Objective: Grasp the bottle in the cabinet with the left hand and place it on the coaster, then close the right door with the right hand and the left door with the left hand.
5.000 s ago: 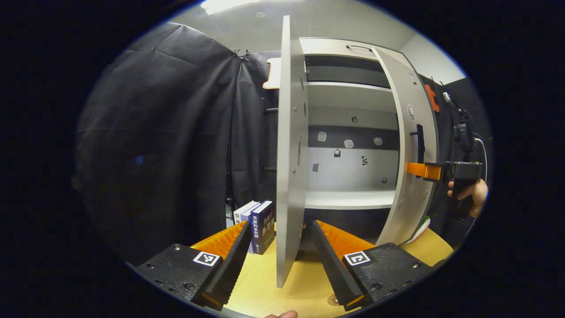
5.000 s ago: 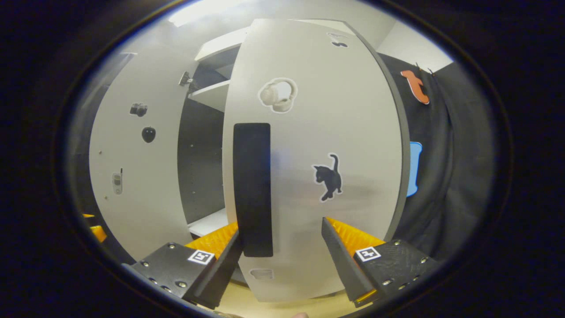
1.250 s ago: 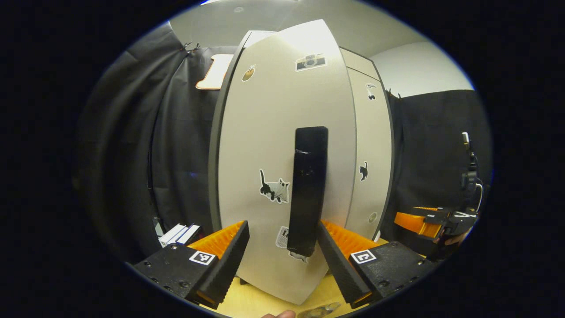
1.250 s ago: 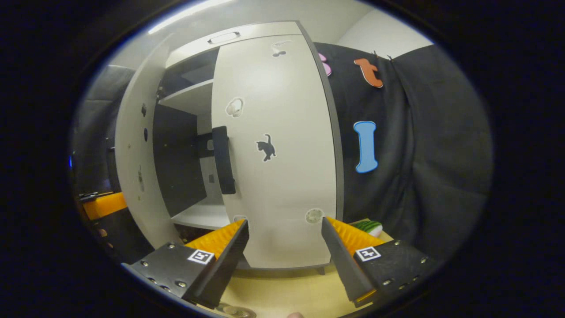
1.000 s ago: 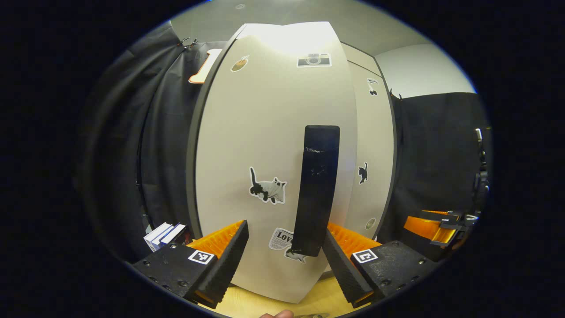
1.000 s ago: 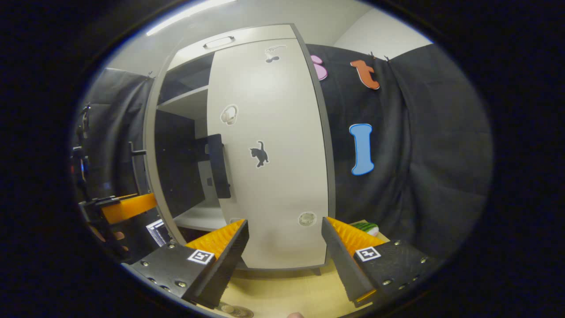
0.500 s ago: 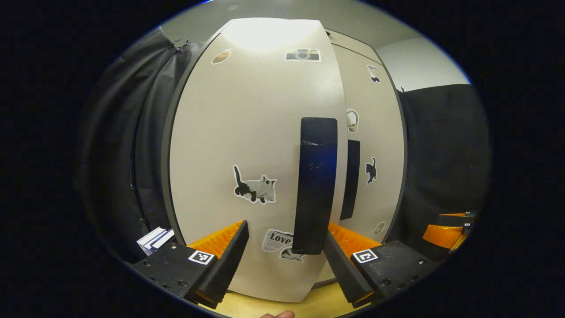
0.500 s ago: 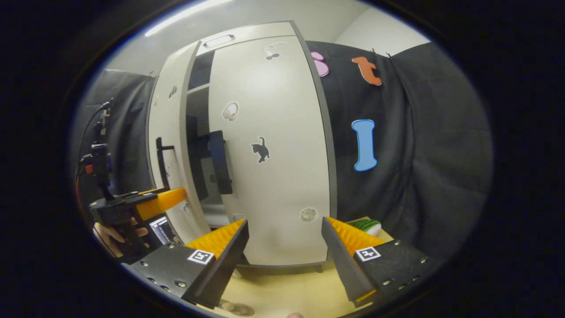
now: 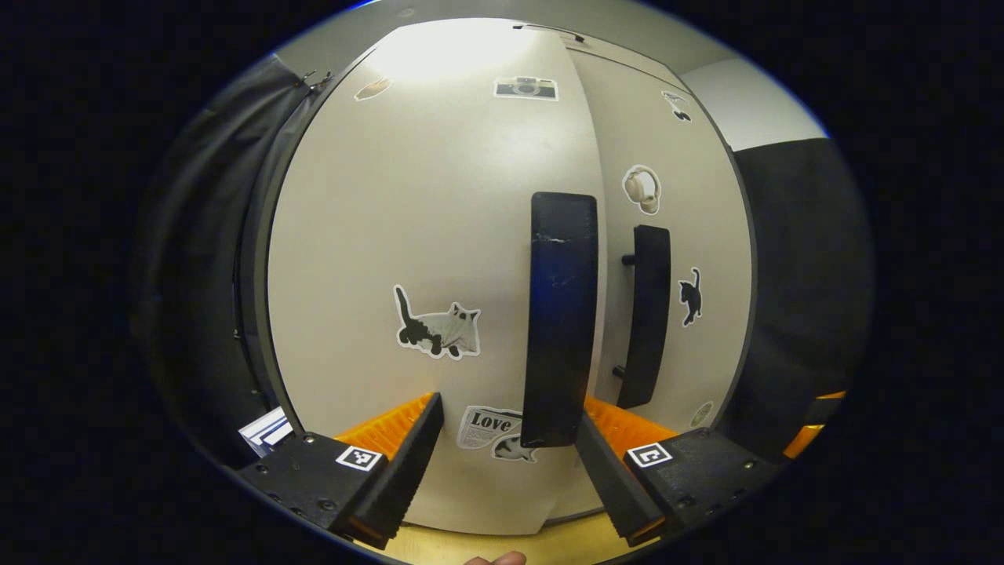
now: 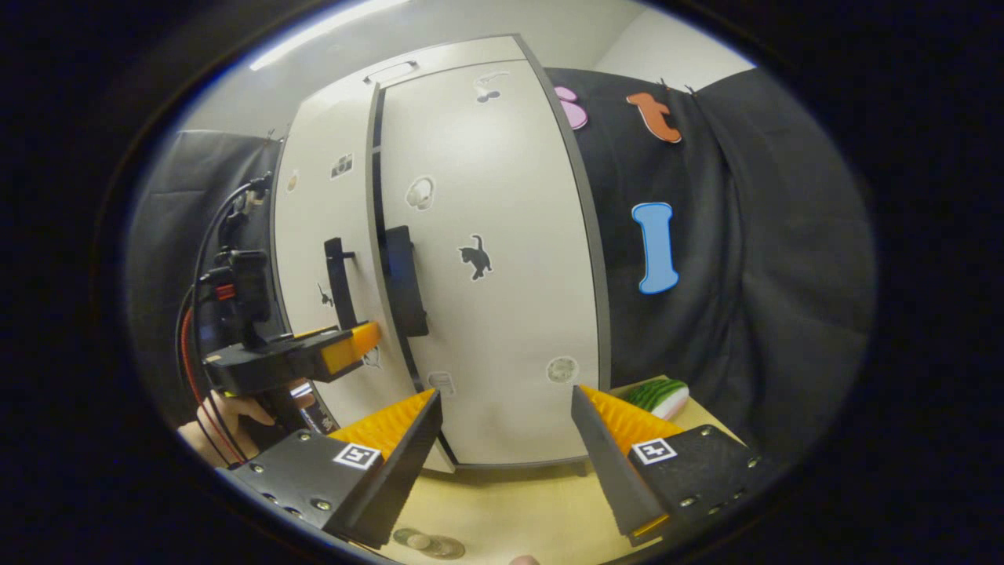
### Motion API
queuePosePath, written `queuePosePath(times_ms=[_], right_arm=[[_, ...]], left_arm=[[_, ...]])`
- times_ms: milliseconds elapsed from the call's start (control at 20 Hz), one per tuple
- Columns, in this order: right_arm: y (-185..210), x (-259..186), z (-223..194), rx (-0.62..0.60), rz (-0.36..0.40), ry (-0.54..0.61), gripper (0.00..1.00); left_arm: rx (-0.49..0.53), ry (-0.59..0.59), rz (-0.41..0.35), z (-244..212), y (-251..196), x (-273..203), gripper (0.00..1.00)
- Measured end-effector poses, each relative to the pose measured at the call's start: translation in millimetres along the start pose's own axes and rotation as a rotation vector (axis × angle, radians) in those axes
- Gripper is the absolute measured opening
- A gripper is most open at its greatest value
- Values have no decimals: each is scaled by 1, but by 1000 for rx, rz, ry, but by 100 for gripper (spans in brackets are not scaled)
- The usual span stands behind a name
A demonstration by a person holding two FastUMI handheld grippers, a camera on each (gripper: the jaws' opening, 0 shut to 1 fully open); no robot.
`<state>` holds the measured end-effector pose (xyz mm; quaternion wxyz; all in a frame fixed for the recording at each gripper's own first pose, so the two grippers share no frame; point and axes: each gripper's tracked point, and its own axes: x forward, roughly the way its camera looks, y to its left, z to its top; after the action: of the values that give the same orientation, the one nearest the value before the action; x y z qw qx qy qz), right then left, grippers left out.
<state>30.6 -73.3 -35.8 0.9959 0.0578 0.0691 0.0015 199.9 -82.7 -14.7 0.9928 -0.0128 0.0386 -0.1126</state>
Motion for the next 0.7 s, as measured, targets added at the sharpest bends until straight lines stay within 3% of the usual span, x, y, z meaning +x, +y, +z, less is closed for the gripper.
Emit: queuePosePath(times_ms=[350,700], right_arm=[[0,-11,5,-8,3,-9,100],[13,-18,18,-15,26,-26,100]], left_arm=[[18,-3,27,4,-5,-6,96],[10,-57,-11,33,-20,-61,97]])
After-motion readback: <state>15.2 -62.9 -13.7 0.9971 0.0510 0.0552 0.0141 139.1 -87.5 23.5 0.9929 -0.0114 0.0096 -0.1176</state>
